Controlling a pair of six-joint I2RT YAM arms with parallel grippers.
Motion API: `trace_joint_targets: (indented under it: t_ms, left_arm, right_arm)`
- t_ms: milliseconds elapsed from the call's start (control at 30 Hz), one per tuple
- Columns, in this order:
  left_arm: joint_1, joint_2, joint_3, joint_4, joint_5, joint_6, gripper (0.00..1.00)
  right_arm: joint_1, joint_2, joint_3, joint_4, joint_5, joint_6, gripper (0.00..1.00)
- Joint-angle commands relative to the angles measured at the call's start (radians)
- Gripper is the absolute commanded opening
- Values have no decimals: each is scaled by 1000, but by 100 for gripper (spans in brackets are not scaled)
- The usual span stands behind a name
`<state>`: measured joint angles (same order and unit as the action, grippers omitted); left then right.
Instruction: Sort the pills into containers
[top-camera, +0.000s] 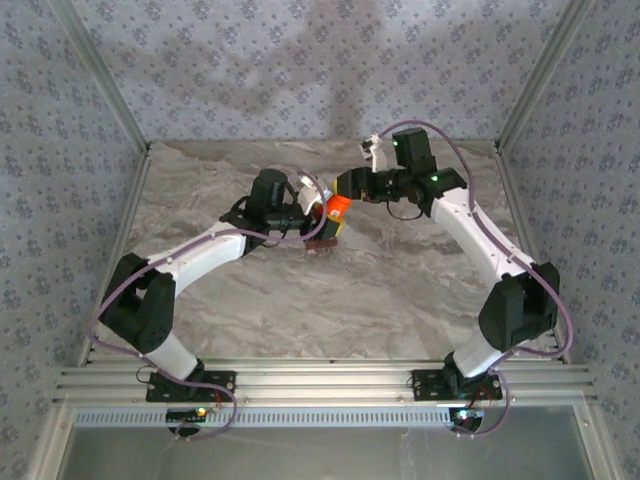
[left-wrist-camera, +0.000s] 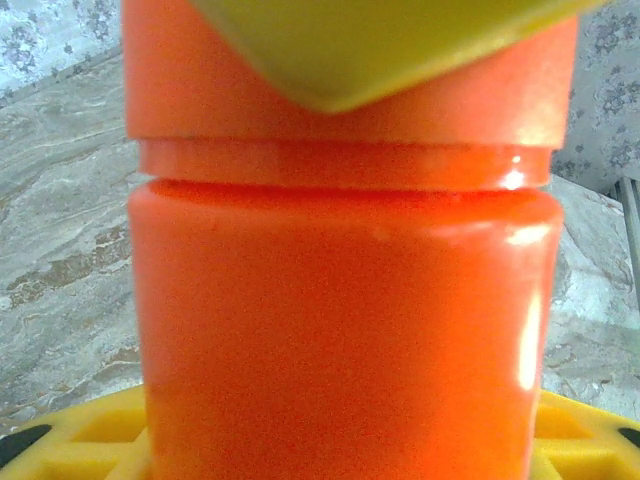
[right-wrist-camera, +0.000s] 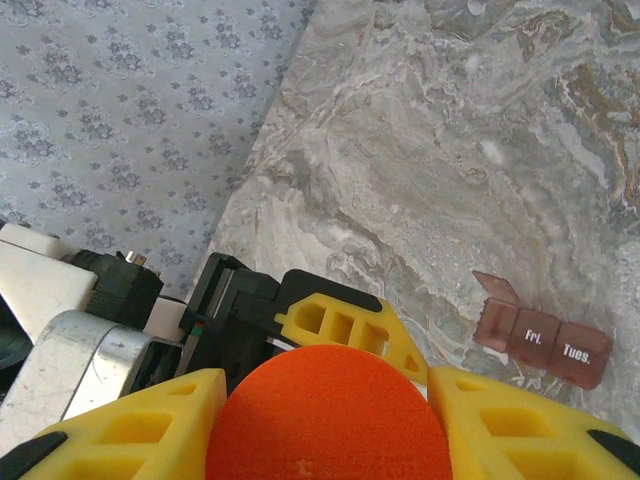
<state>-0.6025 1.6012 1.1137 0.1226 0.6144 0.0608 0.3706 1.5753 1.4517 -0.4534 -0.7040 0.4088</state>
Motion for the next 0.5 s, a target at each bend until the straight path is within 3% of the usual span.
trace_joint_targets:
  t_ms: [0, 167, 333, 400, 467]
  left_arm:
    - [18, -45, 34, 85, 25, -14, 0]
    - [25, -48, 38, 83, 49, -18, 0]
    - [48, -49, 57, 66, 144, -44, 0]
    - [54, -46, 71, 41, 167, -40, 0]
    - [54, -43, 83, 8, 173, -25, 0]
  right_arm:
    - [-31, -31, -60, -37, 5, 10, 40]
    - [-38, -44, -79, -20, -28, -54, 38]
    - [-59, -60, -106, -59, -55, -329, 36]
    - [-95, -52, -117, -33, -93, -327, 37]
    - [-120, -36, -101, 7, -117, -258, 44]
